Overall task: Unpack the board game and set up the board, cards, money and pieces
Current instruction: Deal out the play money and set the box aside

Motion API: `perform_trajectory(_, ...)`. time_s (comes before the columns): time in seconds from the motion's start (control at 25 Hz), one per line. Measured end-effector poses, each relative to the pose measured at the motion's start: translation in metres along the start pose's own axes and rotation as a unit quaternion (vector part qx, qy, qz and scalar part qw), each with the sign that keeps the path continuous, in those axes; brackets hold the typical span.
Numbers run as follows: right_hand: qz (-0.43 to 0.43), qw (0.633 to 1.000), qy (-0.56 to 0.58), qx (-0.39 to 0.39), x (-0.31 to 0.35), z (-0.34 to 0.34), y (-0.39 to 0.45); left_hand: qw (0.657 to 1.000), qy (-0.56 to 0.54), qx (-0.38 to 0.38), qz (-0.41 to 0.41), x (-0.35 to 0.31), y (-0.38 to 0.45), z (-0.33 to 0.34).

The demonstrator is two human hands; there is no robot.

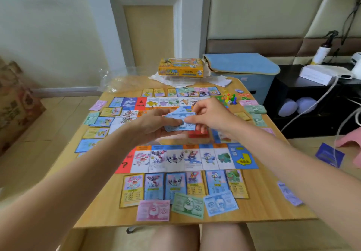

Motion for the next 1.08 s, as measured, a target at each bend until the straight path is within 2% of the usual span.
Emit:
perform_trajectory(0.24, -0.056, 0.996, 0.034, 0.059, 0.045, 0.064, 0.069, 0.988, -0.043, -0.131, 0.072, -0.013, -0.009, -0.085)
perform_trajectory(0.36, -0.043, 0.988, 0.119, 0.088, 0.063, 0.099, 0.092, 0.977, -0.054, -0.18, 0.104, -0.021, -0.023, -0.128)
perform_trajectory(0.44, -0.035, 0.986, 0.117, 0.113, 0.069, 0.12, 0.099, 0.968, -0.066, -0.208, 0.125, -0.026, -0.035, -0.153)
perform_trajectory(0.6, -0.071, 0.985, 0.063, 0.143, 0.081, 0.16, 0.11, 0.932, -0.107, -0.314, 0.149, -0.03, -0.061, -0.204)
perform_trajectory(0.68, -0.116, 0.974, 0.0, 0.193, 0.095, 0.176, 0.121, 0.912, -0.099, -0.371, 0.143, -0.025, -0.071, -0.219)
perform_trajectory(0.76, -0.148, 0.941, -0.111, 0.284, 0.11, 0.193, 0.131, 0.902, -0.097, -0.399, 0.137, -0.019, -0.077, -0.228)
perform_trajectory(0.84, -0.169, 0.905, -0.199, 0.337, 0.117, 0.21, 0.141, 0.9, -0.094, -0.405, 0.128, -0.016, -0.078, -0.234)
perform_trajectory(0.96, -0.199, 0.883, -0.253, 0.343, 0.115, 0.236, 0.153, 0.904, -0.092, -0.402, 0.114, -0.015, -0.076, -0.241)
perform_trajectory(1.08, -0.195, 0.89, -0.266, 0.314, 0.106, 0.249, 0.164, 0.906, -0.095, -0.399, 0.105, -0.013, -0.072, -0.243)
Point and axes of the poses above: each hand's wrist, its own y-axis towards the middle knuckle, its own z-axis out of the palm, x = y × z, the point moved 2 cm from there along y, towards the middle knuckle, and after that the axes turned 1 degree about -z, right-handed, at the moved point
